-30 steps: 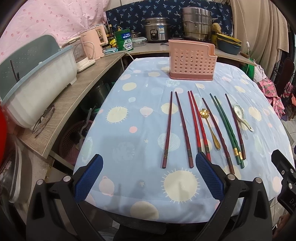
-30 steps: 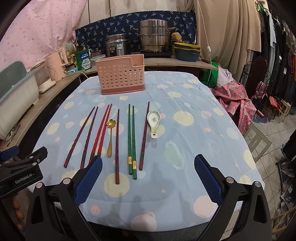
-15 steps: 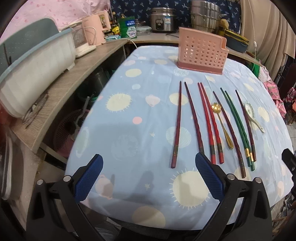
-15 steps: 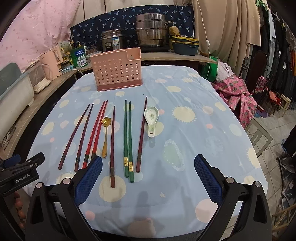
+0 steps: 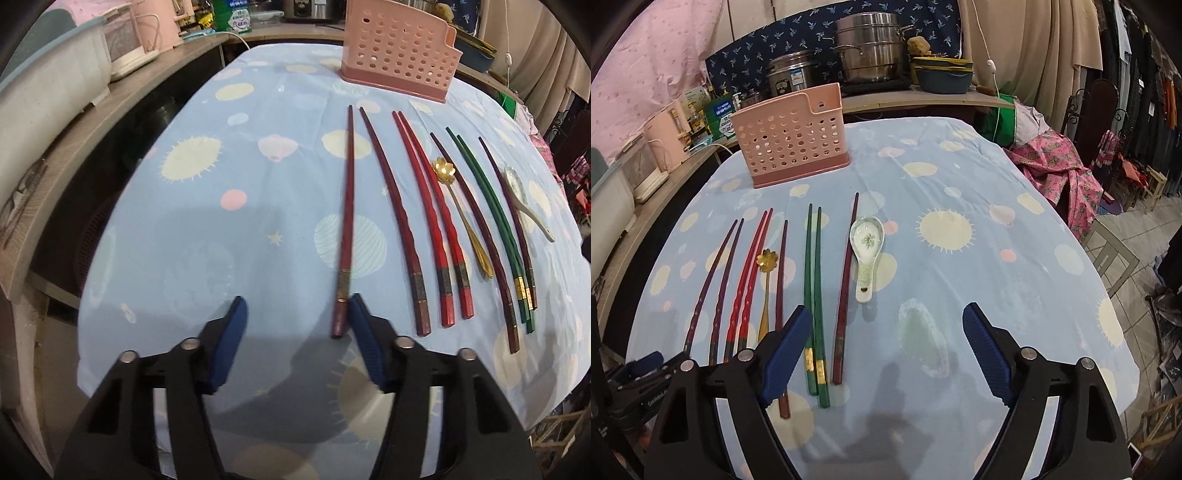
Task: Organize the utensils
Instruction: 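Grasp a dark red chopstick with left tool while right tool grasps white ceramic spoon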
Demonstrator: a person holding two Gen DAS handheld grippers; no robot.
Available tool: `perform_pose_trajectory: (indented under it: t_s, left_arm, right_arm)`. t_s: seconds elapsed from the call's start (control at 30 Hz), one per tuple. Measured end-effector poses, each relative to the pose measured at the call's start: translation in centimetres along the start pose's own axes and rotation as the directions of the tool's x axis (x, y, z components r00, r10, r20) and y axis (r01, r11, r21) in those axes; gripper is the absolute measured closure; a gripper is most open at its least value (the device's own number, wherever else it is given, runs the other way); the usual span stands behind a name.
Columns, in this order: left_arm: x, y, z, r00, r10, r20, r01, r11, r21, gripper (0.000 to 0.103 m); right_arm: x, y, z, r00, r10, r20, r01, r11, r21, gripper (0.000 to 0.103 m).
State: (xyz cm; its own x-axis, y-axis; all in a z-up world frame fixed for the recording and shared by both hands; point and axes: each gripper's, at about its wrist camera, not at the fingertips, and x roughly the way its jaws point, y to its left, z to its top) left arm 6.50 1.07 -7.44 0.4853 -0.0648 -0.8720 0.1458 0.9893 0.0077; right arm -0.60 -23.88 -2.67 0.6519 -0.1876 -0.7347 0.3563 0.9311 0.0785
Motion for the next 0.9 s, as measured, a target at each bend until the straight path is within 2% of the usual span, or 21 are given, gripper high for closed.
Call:
perform_pose_trajectory:
  t_s: [0.17, 0.23, 0.37, 0.43, 0.53, 0.9]
  left_arm:
    - [0.0, -0.1, 0.3, 1.000, -0.009, 0.004, 0.009, 1.000, 0.009, 0.082]
    - [0.0, -0.1, 0.4, 1.000, -0.016, 0.001, 0.016, 1.000, 0.006, 0.089]
    - [0.1, -0.1, 0.5, 1.000, -0.017, -0.001, 0.017, 1.000, 0.010, 0.090]
    - [0.2, -0.2, 0.5, 1.000, -0.013, 0.002, 0.013, 1.000, 0.014, 0.090]
    - [0.2, -0.2, 0.5, 1.000, -0.011, 0.002, 0.011, 1.000, 0.014, 0.090]
    - [0.2, -0.2, 0.3, 1.000, -0.009, 0.006, 0.009, 1.000, 0.003, 0.090]
  right_arm:
    - [2.9, 0.1, 2.2, 1.000, 0.016, -0.018, -0.016, 1.000, 0.016, 0.046]
    - [4.2, 0.3, 2.8, 0.999, 0.027, -0.036, -0.026, 0.999, 0.024, 0.057]
    - [6.9, 0.3, 3.1, 0.997, 0.030, -0.077, -0.027, 0.999, 0.036, 0.071]
    - [7.9, 0.2, 2.9, 0.994, 0.038, -0.102, -0.033, 0.998, 0.049, 0.082]
    - [9.0, -0.1, 2.4, 0.989, 0.061, -0.135, -0.051, 0.996, 0.074, 0.088]
    - [9.1, 0.1, 0.9, 0.980, 0.133, -0.145, -0.120, 0.988, 0.096, 0.089]
